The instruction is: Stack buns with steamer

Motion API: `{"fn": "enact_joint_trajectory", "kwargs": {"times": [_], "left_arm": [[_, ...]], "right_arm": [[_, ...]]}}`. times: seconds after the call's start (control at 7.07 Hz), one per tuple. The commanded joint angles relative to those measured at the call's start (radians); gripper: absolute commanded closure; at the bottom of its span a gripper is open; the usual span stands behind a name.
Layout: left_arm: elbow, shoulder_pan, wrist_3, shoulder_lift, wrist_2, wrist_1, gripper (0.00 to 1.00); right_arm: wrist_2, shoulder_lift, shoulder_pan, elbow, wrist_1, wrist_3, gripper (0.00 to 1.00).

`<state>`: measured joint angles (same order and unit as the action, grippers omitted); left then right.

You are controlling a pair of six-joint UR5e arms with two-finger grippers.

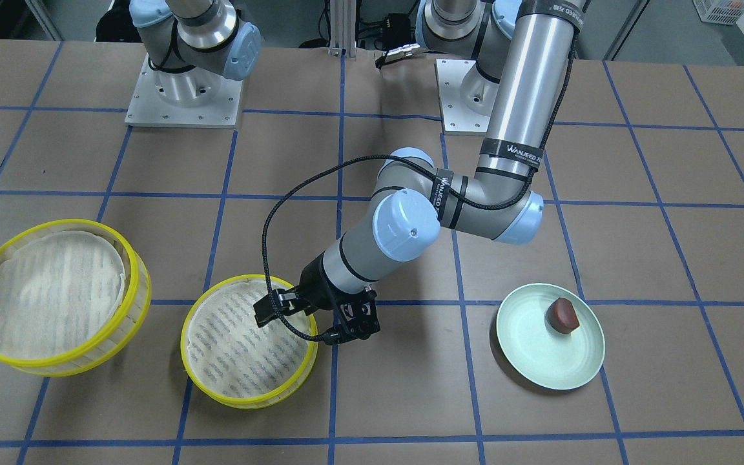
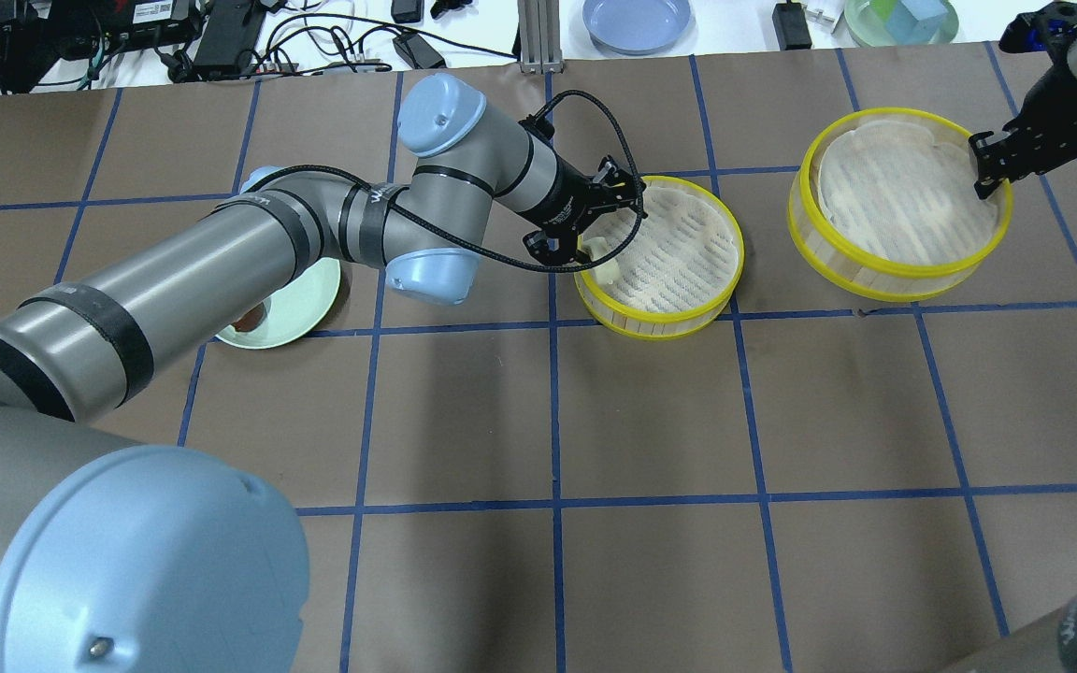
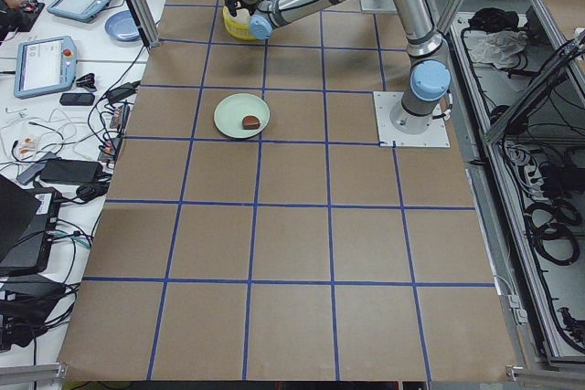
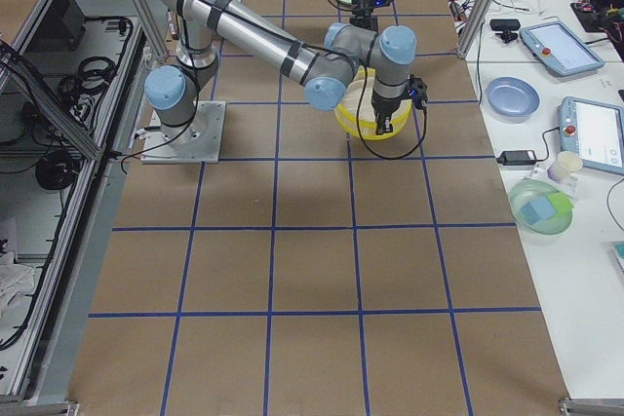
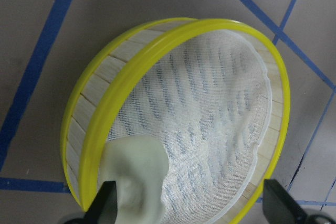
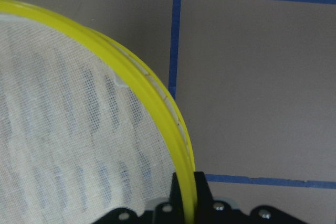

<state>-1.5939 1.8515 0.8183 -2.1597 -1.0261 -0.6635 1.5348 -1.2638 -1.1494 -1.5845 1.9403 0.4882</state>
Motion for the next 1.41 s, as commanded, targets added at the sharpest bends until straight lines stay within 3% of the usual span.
{"fn": "enact_joint_trajectory", "kwargs": {"times": [0.0, 0.28, 0.42, 0.57, 0.71, 0.99, 1.13, 1.27], "left_arm": [[0.002, 0.0, 0.022, 0.003, 0.026, -0.001, 0.03], [0.024, -0.033, -0.022, 0.052, 0.011, -0.043, 0.02], [0.052, -0.105, -0.169, 0.082, -0.006, -0.177, 0.02], [0.077, -0.189, -0.353, 0.128, -0.064, -0.338, 0.01], [0.083, -0.266, -0.489, 0.173, -0.128, -0.416, 0.0], [0.078, -0.395, -0.723, 0.227, -0.303, -0.502, 0.0], [0.06, -0.453, -0.851, 0.235, -0.413, -0.524, 0.0], [0.034, -0.515, -0.928, 0.233, -0.463, -0.53, 0.0]], "right_arm": [[0.016, -0.017, -0.029, -0.011, 0.0, -0.045, 1.0], [0.019, -0.019, -0.077, -0.012, -0.003, -0.112, 1.0], [0.012, -0.025, -0.114, -0.02, -0.001, -0.132, 1.0], [0.008, -0.034, -0.157, -0.029, 0.0, -0.217, 1.0], [0.014, -0.037, -0.229, -0.031, 0.017, -0.258, 1.0], [0.001, -0.016, -0.341, -0.032, 0.081, -0.432, 1.0], [-0.001, 0.025, -0.357, -0.032, 0.097, -0.441, 1.0], [-0.001, 0.058, -0.361, -0.034, 0.126, -0.465, 1.0]]}}
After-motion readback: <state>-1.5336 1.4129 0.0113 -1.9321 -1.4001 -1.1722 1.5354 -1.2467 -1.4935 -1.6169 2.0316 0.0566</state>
